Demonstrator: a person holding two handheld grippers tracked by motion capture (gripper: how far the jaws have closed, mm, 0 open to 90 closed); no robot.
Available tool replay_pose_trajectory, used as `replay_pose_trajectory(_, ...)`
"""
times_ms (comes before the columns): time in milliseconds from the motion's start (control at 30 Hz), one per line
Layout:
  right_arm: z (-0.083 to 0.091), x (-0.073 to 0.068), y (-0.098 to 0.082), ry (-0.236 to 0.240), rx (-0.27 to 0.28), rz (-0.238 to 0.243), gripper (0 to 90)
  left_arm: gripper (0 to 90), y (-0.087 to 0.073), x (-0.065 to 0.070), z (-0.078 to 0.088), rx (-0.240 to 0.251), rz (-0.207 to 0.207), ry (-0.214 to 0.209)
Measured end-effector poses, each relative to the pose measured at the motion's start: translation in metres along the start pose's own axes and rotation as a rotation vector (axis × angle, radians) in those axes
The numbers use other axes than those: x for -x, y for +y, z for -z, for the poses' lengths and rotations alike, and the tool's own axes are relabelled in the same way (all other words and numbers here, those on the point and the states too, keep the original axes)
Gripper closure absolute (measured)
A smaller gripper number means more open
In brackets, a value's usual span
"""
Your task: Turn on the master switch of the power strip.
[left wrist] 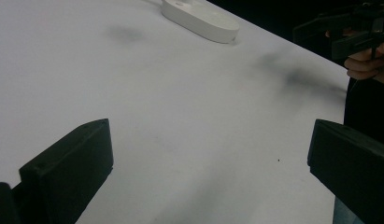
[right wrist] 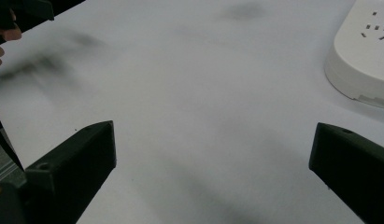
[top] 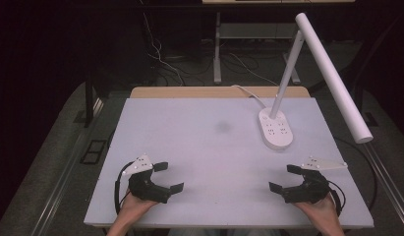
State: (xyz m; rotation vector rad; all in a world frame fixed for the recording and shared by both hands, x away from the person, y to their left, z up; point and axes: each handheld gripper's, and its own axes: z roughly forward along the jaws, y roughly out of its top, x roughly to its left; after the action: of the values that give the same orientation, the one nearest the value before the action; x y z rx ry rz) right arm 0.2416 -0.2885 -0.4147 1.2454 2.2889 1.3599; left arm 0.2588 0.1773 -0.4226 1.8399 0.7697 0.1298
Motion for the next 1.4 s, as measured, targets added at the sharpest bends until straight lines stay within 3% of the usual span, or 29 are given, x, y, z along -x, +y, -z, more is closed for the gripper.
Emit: replay_pose_trajectory(1400, -0.0079, -0.0059, 0.0013, -0.002, -0.077, 0.018, 0.2, 0.0, -0.0021, -0.003, -0.001, -0.012, 0.018, -0.001)
